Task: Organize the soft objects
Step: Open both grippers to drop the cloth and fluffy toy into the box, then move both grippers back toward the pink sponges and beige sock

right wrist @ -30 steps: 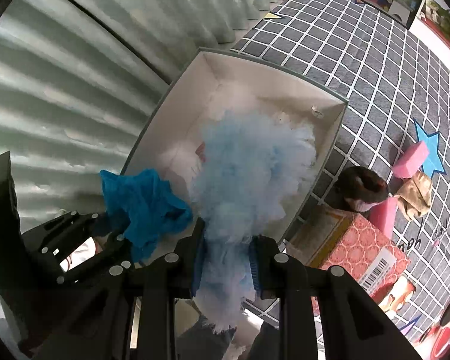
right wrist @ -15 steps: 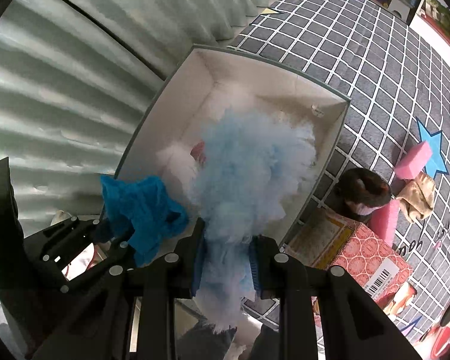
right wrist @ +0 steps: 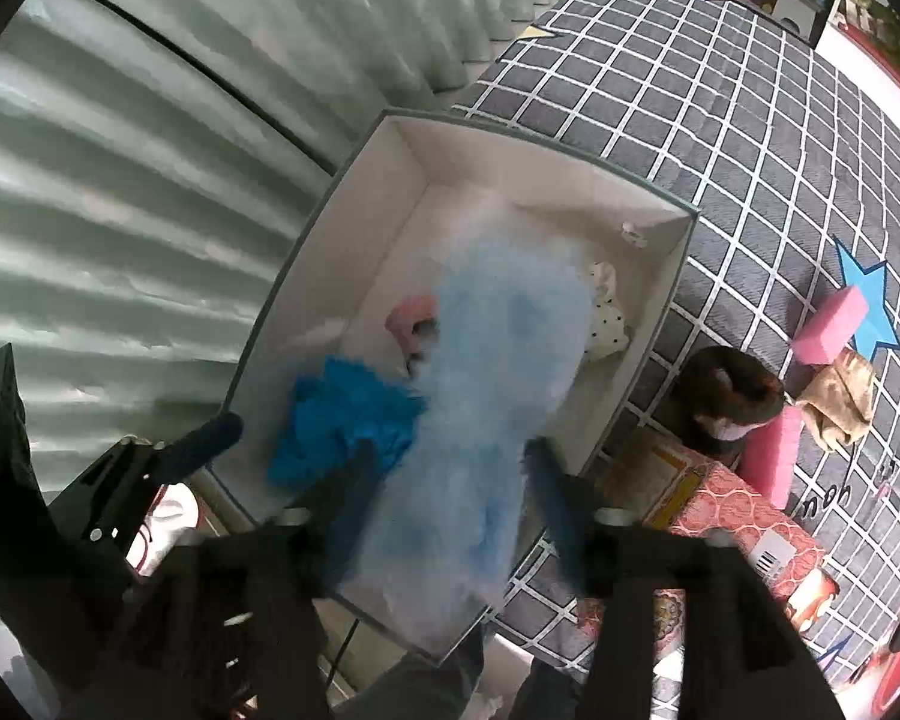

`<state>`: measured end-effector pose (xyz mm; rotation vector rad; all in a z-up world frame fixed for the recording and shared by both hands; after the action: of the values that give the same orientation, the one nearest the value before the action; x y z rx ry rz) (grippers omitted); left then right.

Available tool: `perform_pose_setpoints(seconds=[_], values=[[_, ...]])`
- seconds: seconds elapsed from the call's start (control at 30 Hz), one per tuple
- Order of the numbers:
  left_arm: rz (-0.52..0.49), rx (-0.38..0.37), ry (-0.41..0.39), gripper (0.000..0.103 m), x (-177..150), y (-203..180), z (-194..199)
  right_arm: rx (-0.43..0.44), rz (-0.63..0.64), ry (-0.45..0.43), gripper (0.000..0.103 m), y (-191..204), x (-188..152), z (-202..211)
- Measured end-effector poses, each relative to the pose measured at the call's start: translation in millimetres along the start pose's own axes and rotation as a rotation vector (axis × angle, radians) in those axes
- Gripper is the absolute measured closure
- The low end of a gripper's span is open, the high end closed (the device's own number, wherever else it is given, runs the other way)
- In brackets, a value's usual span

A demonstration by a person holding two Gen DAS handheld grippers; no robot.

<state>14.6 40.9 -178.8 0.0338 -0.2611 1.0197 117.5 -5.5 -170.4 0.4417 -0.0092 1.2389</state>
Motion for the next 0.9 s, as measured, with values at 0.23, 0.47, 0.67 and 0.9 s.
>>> perform_pose_setpoints(seconds=[0.23,0.47,0.67,0.9], values=[[0.039,-0.044,0.030,0.000,-0.6,-2.4,0.0,-0.025,-0.044,-0.047,0.001,-13.5,3.2,19.2],[0.054,-0.099,0.013,0.000,11.8,-14.6,13.3,-0.018,-0.099,-0.098,0.001,-33.5,-1.7,46.7],[-0.009,-0.112,0.003,0.000,19.0,-41.7,21.5,-0.049,-0.194,-0.136,0.001,-82.6,-19.2,75.1],[-0.075,-0.118,0.030,0.000,21.2,-81.0,13.9,-0.106,-0.411,-0.125,0.001,-172.8,-62.8,84.4]])
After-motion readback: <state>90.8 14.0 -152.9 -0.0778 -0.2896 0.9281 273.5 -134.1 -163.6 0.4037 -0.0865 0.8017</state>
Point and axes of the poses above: each gripper's, at about its wrist camera, not at the fingertips, and z roughly against the way its jaws point, y to its left, x to its top, the point moved 9 cm from there along -z, roughly the way its jaws point, and after that the axes turned 7 degrees about z, right-handed, at the moved point
